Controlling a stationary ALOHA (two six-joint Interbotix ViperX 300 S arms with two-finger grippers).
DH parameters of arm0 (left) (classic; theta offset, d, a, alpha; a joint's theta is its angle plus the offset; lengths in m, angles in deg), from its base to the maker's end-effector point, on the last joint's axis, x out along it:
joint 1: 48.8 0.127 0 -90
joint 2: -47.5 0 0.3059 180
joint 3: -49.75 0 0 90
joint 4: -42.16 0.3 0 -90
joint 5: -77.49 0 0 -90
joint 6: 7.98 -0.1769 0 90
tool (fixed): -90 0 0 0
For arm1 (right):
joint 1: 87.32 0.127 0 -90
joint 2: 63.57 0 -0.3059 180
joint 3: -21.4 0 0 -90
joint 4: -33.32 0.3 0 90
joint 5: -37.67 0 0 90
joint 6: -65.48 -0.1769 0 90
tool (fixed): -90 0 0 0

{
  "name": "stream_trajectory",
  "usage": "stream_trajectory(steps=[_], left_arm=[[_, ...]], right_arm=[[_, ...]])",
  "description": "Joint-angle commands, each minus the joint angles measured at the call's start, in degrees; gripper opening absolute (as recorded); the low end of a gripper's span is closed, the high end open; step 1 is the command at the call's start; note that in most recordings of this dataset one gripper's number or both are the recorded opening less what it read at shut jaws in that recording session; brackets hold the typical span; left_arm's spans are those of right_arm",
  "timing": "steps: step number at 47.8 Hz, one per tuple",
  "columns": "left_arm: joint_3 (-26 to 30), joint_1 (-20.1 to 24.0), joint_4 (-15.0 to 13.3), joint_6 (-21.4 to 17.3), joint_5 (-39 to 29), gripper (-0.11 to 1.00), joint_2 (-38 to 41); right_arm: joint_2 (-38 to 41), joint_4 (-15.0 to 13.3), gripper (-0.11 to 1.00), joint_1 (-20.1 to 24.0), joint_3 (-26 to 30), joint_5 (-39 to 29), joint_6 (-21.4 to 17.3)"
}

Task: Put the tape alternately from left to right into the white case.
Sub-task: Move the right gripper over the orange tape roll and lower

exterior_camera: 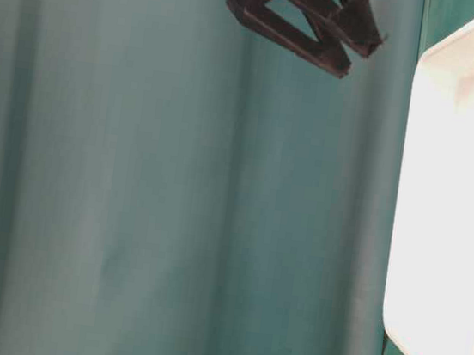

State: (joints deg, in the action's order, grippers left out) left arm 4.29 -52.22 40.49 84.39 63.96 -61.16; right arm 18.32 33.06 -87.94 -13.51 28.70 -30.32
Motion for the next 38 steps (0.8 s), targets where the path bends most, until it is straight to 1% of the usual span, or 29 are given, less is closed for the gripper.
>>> stream_trajectory(steps=[1,8,15,20,27,38], left_arm=[[1.3,-0.1,-0.1,0.1,0.1,0.74,-0.3],[1.0,-0.1,-0.1,0.1,0.1,0.74,-0.4],[1.0,-0.1,-0.1,0.1,0.1,0.74,-0.4],[1.0,-0.1,-0.1,0.1,0.1,0.74,-0.4],[0.8,-0.1,-0.1,0.1,0.1,0.74,-0.3],[0.6,-0.1,-0.1,0.1,0.1,0.74,-0.2]], right_arm=[[0.4,0.0,0.81,0.9,2.3,-0.1,-0.1],[2.5,0.0,0.81,3.0,3.3,-0.2,-0.6],[5.4,0.0,0.81,4.7,4.5,-0.7,-3.3],[7.4,0.0,0.81,5.4,5.7,-2.6,-4.8],[9.1,0.0,0.81,6.5,7.1,-5.4,-5.2],[11.9,0.0,0.81,7.0,8.8,-6.3,-5.2]])
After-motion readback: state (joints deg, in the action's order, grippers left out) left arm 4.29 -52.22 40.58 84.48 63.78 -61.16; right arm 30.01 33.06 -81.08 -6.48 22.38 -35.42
